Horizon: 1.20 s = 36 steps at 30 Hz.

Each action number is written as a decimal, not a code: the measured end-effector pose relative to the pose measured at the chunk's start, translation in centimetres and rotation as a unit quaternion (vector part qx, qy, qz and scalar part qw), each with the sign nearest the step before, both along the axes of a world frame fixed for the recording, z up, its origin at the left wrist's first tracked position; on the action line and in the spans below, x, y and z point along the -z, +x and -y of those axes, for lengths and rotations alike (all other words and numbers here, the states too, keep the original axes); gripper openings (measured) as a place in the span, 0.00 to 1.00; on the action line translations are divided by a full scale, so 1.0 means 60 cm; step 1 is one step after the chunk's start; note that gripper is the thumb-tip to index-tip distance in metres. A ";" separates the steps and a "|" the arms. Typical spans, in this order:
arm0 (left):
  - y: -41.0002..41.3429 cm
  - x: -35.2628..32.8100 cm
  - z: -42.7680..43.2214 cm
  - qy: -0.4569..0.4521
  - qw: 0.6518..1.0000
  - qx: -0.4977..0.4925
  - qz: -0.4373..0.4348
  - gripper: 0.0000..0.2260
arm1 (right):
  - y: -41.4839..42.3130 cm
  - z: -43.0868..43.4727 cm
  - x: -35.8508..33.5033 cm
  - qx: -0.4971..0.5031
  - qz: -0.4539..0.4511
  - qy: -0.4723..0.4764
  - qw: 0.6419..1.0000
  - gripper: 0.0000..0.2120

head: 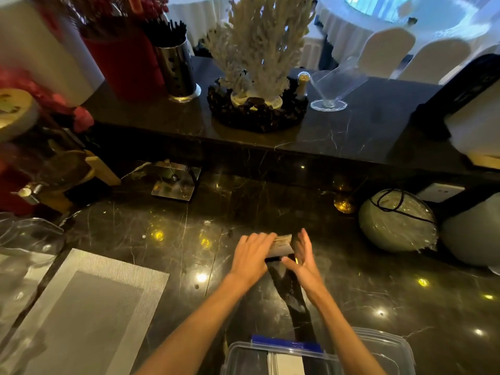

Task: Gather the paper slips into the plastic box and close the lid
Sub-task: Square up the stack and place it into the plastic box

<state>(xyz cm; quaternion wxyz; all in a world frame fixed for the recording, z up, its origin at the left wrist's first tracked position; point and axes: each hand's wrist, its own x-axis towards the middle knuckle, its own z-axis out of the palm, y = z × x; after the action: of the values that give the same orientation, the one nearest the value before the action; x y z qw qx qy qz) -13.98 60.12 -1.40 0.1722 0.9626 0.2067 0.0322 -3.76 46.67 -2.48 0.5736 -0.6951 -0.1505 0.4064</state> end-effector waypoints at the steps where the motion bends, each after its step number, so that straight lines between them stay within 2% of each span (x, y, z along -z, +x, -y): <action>1: -0.002 0.010 0.008 -0.003 1.000 0.007 0.002 0.31 | -0.006 0.000 0.004 -0.016 0.015 0.001 1.000 0.40; 3: -0.002 0.029 0.030 -0.029 1.000 0.003 0.003 0.29 | -0.019 -0.008 0.014 -0.003 0.051 -0.036 0.998 0.32; 5: -0.003 0.051 0.051 -0.052 0.999 0.003 0.012 0.25 | -0.031 -0.016 0.033 0.076 0.105 -0.080 0.988 0.21; 7: -0.005 0.070 0.061 -0.054 0.998 0.002 0.029 0.23 | -0.045 -0.022 0.053 0.141 0.144 -0.076 0.977 0.09; 9: -0.007 0.087 0.057 -0.088 0.994 -0.032 0.058 0.24 | -0.054 -0.027 0.070 0.174 0.171 -0.063 0.968 0.04; 11: -0.015 0.098 0.046 -0.198 0.969 -0.101 0.107 0.25 | -0.058 -0.034 0.082 0.200 0.164 -0.053 0.965 0.05; 13: -0.025 0.104 0.038 -0.326 0.924 -0.139 0.145 0.28 | -0.059 -0.043 0.087 0.224 0.166 -0.051 0.959 0.06; 16: -0.031 0.107 0.034 -0.406 0.879 -0.141 0.208 0.26 | -0.063 -0.050 0.094 0.249 0.170 -0.051 0.952 0.07; 18: -0.021 0.110 0.031 -0.416 0.854 -0.184 0.251 0.21 | -0.063 -0.049 0.099 0.246 0.171 -0.051 0.953 0.07; 21: 0.005 0.117 0.034 -0.432 0.827 -0.250 0.259 0.14 | -0.056 -0.051 0.103 0.231 0.176 -0.049 0.956 0.11; 24: 0.035 0.118 0.047 -0.390 0.830 -0.289 0.274 0.10 | -0.045 -0.061 0.097 0.256 0.154 -0.032 0.954 0.13; 27: 0.056 0.117 0.054 -0.348 0.836 -0.311 0.290 0.12 | -0.031 -0.063 0.091 0.244 0.149 -0.013 0.958 0.17; 31: 0.054 0.119 0.057 -0.358 0.836 -0.306 0.283 0.15 | -0.021 -0.052 0.096 0.217 0.126 -0.010 0.968 0.21; 36: 0.067 0.117 0.050 -0.393 0.820 -0.318 0.268 0.13 | -0.017 -0.064 0.084 0.247 0.100 0.007 0.964 0.18</action>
<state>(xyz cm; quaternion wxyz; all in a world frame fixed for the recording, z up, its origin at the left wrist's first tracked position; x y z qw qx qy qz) -9.97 57.15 -8.43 0.5650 0.6473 0.4420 0.2577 -4.79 50.48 -7.53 0.6426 -0.7442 -0.0336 0.1791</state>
